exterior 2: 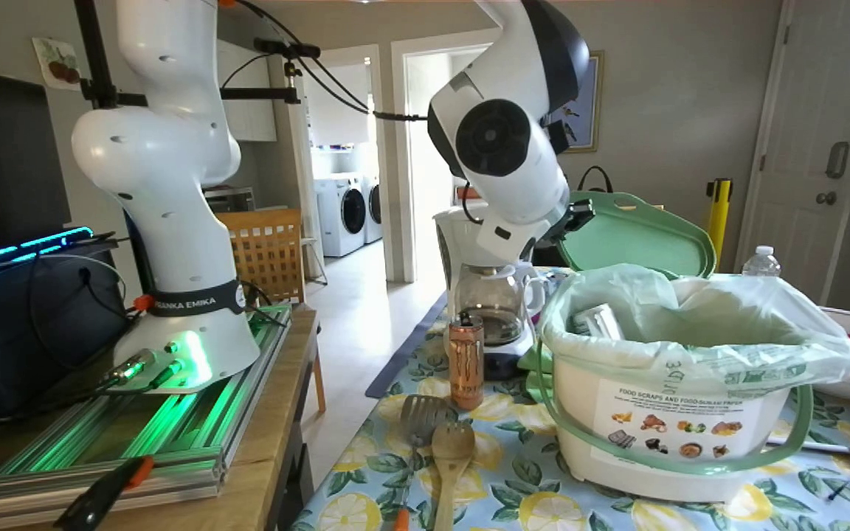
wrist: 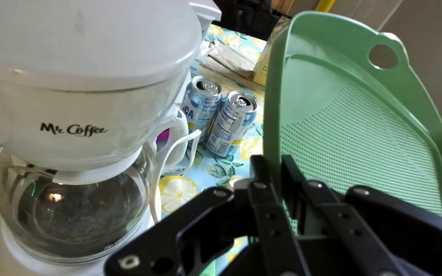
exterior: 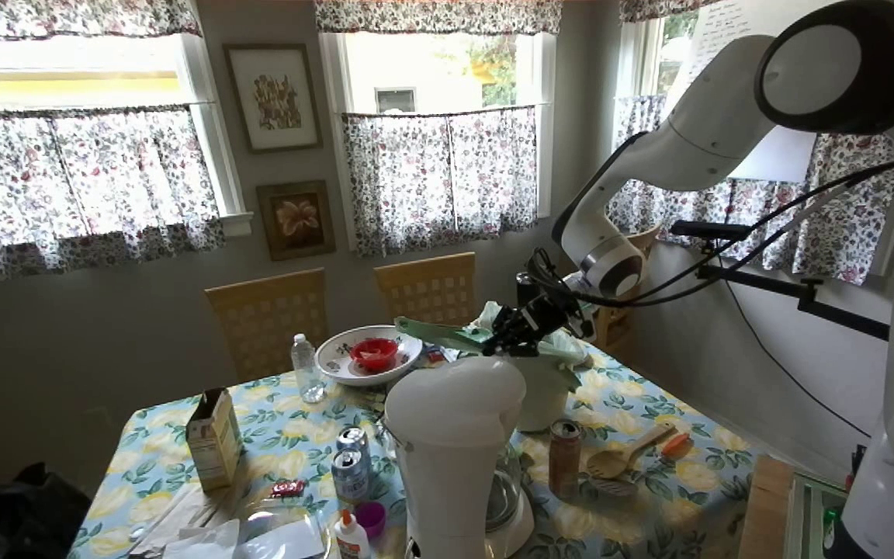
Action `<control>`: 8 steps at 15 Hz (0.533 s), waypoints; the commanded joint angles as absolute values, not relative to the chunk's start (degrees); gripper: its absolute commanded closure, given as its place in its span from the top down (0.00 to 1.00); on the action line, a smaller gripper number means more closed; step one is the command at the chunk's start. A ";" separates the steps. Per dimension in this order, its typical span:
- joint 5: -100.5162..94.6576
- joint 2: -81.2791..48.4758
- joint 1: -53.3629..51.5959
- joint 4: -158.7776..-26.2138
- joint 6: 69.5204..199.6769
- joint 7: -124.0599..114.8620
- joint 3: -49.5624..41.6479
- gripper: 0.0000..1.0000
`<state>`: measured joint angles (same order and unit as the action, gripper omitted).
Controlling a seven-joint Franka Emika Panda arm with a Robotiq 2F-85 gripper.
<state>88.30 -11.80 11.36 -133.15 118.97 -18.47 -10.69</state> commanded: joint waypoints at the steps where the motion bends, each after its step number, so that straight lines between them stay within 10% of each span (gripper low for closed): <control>1: 91.18 -12.57 12.50 -134.30 114.61 -17.46 -11.58 0.03; 8: 92.18 -14.45 14.36 -134.35 107.99 -16.98 -13.19 0.03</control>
